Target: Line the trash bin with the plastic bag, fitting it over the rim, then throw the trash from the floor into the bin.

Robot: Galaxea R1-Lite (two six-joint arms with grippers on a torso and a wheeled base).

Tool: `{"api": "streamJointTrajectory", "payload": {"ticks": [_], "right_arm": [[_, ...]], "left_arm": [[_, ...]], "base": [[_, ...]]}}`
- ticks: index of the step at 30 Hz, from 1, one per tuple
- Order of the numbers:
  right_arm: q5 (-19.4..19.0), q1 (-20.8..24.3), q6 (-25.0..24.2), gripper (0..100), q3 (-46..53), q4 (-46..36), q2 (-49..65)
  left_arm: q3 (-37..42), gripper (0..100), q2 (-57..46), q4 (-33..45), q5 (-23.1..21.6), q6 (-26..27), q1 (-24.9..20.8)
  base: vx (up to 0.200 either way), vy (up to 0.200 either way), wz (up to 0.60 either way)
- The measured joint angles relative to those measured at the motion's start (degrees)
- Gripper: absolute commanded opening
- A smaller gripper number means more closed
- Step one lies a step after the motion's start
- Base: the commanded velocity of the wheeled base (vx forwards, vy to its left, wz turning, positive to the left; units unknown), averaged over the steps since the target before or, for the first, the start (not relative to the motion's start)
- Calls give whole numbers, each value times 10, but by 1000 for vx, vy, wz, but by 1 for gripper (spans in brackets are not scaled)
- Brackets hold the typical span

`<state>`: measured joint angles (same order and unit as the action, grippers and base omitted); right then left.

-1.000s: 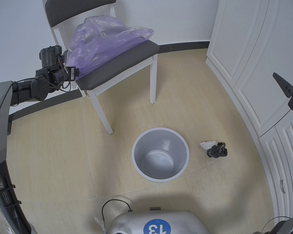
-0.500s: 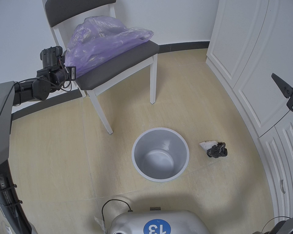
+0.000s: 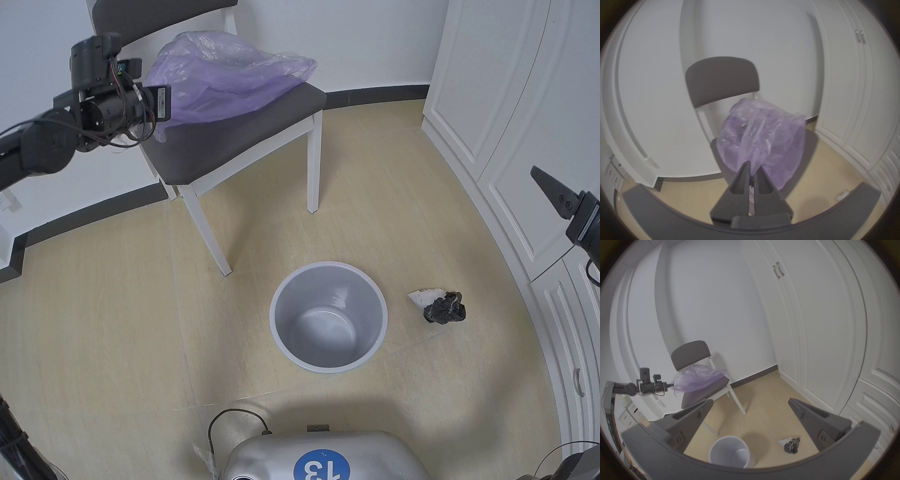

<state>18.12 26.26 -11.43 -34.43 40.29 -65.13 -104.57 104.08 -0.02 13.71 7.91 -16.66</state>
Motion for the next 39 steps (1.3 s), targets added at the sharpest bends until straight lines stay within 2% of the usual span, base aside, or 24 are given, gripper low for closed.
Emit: {"api": "streamJointTrajectory", "payload": {"ticks": [6, 10, 16, 21, 39], "right_arm": [[6, 29, 19, 100, -4, -1, -18], [6, 35, 31, 100, -9, 0, -40], [-8, 38, 35, 100, -28, -4, -68], [-28, 39, 36, 100, -45, -12, -81], [-39, 39, 36, 100, -89, -43, -162]], "left_arm": [[10, 0, -94, 120, -28, 20, -90], [16, 0, -153, 179, -52, 70, -139], [19, 0, -214, 238, -129, 128, -172], [22, 0, -246, 251, -154, 137, -193], [25, 0, -276, 254, -157, 139, -271]], "base": [[0, 0, 0], [0, 0, 0], [0, 0, 0], [0, 0, 0], [0, 0, 0]]}}
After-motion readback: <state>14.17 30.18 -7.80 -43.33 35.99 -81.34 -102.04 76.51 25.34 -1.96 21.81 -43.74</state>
